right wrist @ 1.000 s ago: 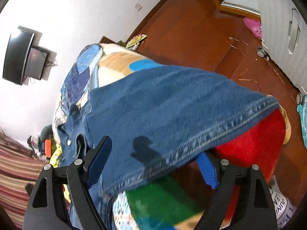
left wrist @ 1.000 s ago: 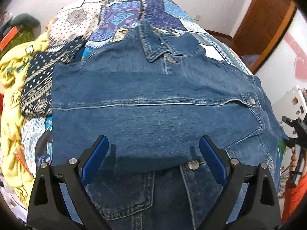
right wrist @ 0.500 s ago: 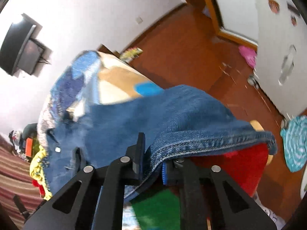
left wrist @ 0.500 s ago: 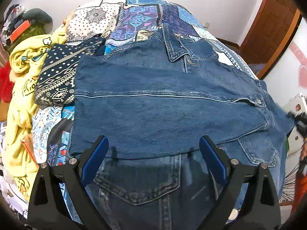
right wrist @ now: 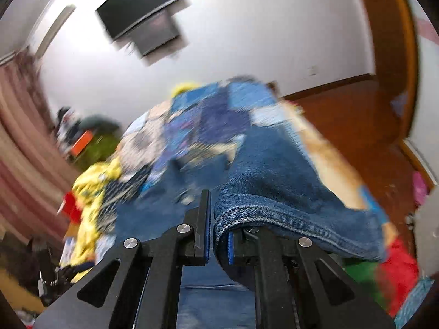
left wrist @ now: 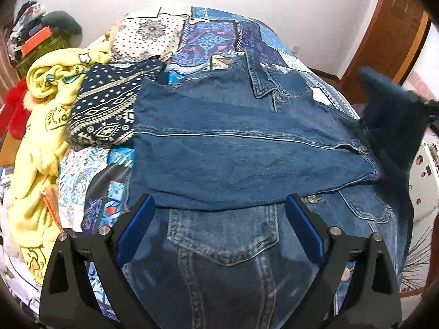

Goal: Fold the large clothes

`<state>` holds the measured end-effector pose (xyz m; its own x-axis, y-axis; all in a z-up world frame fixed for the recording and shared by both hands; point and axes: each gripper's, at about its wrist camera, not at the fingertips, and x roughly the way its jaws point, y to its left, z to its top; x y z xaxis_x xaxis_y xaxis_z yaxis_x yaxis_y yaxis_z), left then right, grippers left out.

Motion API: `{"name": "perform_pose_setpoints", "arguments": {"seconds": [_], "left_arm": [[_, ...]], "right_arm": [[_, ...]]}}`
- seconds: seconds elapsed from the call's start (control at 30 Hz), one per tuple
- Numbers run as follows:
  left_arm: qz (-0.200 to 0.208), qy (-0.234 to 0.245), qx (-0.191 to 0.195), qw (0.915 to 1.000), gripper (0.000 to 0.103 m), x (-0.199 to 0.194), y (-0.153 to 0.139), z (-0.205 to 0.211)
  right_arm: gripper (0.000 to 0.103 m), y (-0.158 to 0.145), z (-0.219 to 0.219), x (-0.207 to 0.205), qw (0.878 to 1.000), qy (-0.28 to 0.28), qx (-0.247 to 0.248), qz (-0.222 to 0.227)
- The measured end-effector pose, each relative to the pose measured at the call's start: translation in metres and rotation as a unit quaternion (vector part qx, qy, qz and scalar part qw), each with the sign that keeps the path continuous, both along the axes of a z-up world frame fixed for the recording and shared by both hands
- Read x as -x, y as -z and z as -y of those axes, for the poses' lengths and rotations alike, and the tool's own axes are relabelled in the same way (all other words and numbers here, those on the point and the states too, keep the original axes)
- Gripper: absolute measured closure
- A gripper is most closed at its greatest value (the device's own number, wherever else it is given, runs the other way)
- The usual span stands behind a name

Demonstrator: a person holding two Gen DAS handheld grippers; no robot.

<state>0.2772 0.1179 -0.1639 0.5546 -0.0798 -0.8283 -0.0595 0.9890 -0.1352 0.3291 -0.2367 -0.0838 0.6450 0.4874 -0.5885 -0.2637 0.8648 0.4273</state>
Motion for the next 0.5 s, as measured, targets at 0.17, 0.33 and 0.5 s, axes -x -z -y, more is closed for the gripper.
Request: {"name": "perform_pose_setpoints", "arguments": {"seconds": [0.17,0.33,0.5], "left_arm": [[0.008,0.000,-0.009,0.9999,0.007,0.012,-0.006,-0.005],[0.012,0.012,-0.027,0.9995,0.007,0.017,-0.011,0.001],[0.016,0.026,-0.033,0.9990,0.007,0.012,-0.019,0.020]], "right_arm": [[0.094,0.067,-0.057,-0.006,0.994,-0.056,0.017,-0.089],[0.091,0.118,-0.069,-0.003,0.981,-0.087,0.047,-0.168],[0.084,0.114,-0.065,0.016,0.974,-0.120,0.070,-0.178]]}}
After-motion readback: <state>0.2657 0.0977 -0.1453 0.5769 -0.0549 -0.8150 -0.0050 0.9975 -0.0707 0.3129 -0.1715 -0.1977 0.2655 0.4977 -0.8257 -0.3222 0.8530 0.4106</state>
